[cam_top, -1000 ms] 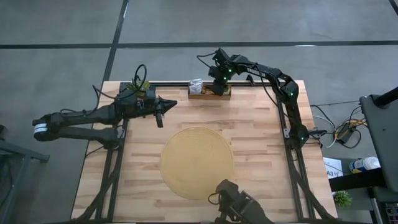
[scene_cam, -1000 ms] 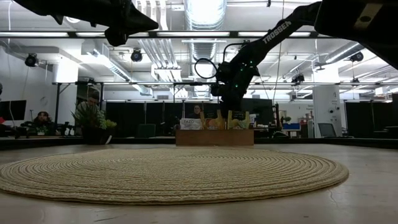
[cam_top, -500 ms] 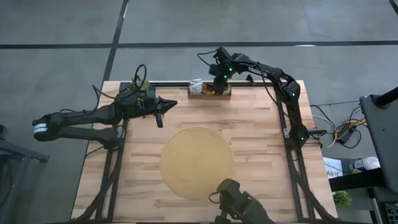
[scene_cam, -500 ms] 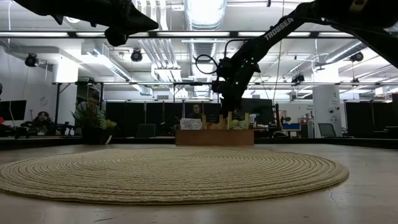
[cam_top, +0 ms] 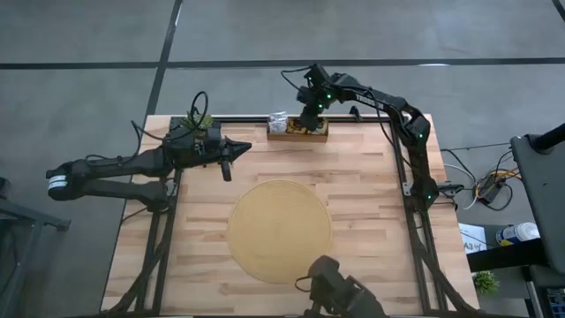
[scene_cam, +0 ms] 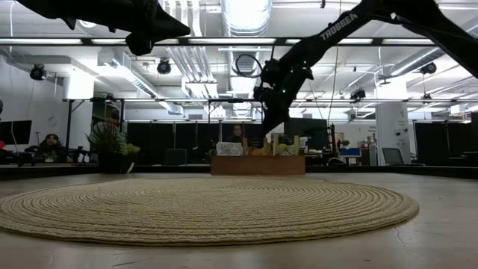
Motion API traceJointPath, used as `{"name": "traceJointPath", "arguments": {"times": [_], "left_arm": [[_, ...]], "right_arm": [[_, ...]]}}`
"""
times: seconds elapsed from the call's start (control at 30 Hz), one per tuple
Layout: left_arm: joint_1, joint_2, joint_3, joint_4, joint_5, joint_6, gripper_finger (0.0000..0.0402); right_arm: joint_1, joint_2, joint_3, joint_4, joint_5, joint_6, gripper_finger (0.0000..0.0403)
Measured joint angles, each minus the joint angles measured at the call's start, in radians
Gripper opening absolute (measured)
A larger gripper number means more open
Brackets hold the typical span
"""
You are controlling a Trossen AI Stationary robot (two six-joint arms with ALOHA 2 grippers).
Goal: Pick & Place Tea
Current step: Adjust the red tea bags in the middle section of the wooden organizer
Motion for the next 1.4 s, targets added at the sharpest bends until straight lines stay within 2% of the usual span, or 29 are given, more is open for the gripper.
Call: {"name": "traceJointPath", "arguments": {"times": [0.17, 0.4, 0.53, 1.17, 1.4], "left_arm": [[0.0, 0.0, 0.0, 0.0, 0.0, 0.0, 0.0], [0.0, 0.0, 0.0, 0.0, 0.0, 0.004, 0.0], [0.0, 0.0, 0.0, 0.0, 0.0, 0.004, 0.0], [0.0, 0.0, 0.0, 0.0, 0.0, 0.004, 0.0], [0.0, 0.0, 0.0, 0.0, 0.0, 0.001, 0.0]], "right_arm": [[0.018, -0.02, 0.0, -0.017, -0.075, 0.026, 0.0008], [0.038, -0.017, -0.002, -0.028, -0.094, 0.027, 0.0008], [0.042, -0.004, -0.004, -0.028, -0.146, 0.031, 0.0008], [0.045, 0.042, -0.004, -0.027, -0.133, 0.028, 0.0008], [0.041, -0.014, -0.004, -0.043, -0.134, 0.035, 0.0008]]}}
